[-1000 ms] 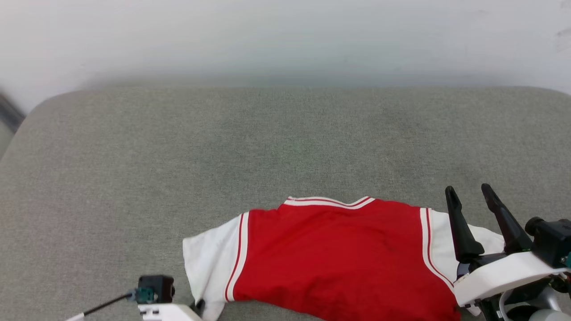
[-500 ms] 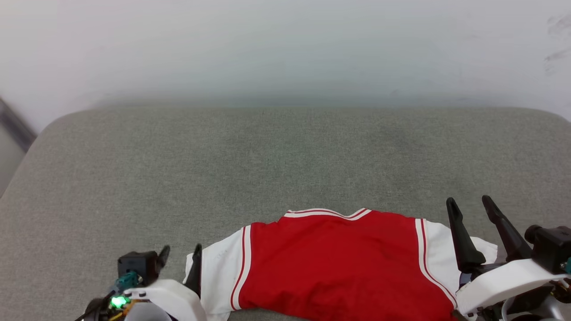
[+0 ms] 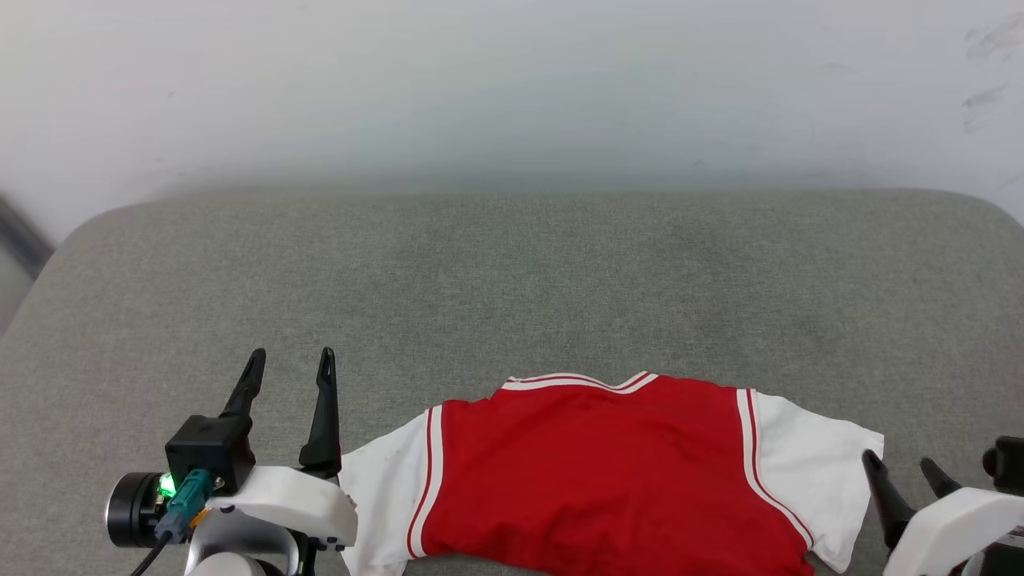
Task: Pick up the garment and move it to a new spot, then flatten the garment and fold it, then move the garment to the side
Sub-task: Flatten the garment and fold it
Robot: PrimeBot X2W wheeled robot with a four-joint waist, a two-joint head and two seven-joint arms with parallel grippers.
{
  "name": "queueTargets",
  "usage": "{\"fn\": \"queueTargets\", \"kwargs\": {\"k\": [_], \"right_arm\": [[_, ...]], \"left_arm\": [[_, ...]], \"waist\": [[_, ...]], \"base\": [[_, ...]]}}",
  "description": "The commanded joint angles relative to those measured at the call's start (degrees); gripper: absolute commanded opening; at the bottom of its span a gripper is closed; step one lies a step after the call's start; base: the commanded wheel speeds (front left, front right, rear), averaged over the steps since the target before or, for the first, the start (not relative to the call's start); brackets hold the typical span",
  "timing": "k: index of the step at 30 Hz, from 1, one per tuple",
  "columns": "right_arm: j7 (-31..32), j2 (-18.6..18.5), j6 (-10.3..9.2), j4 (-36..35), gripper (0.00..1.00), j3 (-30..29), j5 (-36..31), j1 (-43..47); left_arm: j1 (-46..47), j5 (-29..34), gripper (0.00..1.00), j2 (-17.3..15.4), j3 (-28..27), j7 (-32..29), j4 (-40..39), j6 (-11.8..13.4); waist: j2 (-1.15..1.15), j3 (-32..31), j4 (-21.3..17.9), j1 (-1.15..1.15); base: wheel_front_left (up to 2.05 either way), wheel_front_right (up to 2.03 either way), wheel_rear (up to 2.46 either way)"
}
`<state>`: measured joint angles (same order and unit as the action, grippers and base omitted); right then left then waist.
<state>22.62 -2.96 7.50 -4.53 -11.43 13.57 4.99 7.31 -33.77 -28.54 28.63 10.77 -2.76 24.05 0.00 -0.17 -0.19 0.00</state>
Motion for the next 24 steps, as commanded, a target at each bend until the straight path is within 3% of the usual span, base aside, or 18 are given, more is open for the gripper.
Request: {"fn": "queueTargets", "kwargs": {"k": [1, 5, 9, 18, 24], "right_arm": [[2.9, -0.6, -0.02, 1.4, 1.0, -1.8, 0.6, -1.1], [13.4, -3.1, -0.02, 6.3, 1.0, -5.5, 2.0, -4.3], [19.1, -5.6, -0.02, 10.7, 1.0, -6.7, 3.2, -9.0], [22.4, -8.6, -0.02, 19.8, 1.0, -3.7, 3.3, -19.1], [24.8, -7.8, -0.02, 26.2, 1.0, -2.4, 4.0, -20.4]], "left_arm": [[0.7, 0.5, 1.0, -0.4, -0.1, -0.2, -1.0, 0.6], [1.7, 1.6, 1.0, -0.8, 0.1, -0.7, -3.8, 1.2], [3.2, 2.2, 1.0, -0.5, 0.6, -0.6, -5.5, 1.1], [6.4, 2.2, 1.0, 0.1, 0.7, -0.1, -5.4, -0.3], [6.9, 1.4, 1.0, 0.4, 0.6, -0.1, -3.8, -0.9]], "waist": [[0.0, 0.7, 0.1, 0.0], [0.0, 2.9, 0.9, 0.0], [0.0, 5.9, 2.1, 0.0], [0.0, 12.6, 4.3, 0.0], [0.0, 13.7, 4.7, 0.0]], "base": [[0.0, 0.0, 0.0], [0.0, 0.0, 0.0], [0.0, 0.0, 0.0], [0.0, 0.0, 0.0], [0.0, 0.0, 0.0]]}}
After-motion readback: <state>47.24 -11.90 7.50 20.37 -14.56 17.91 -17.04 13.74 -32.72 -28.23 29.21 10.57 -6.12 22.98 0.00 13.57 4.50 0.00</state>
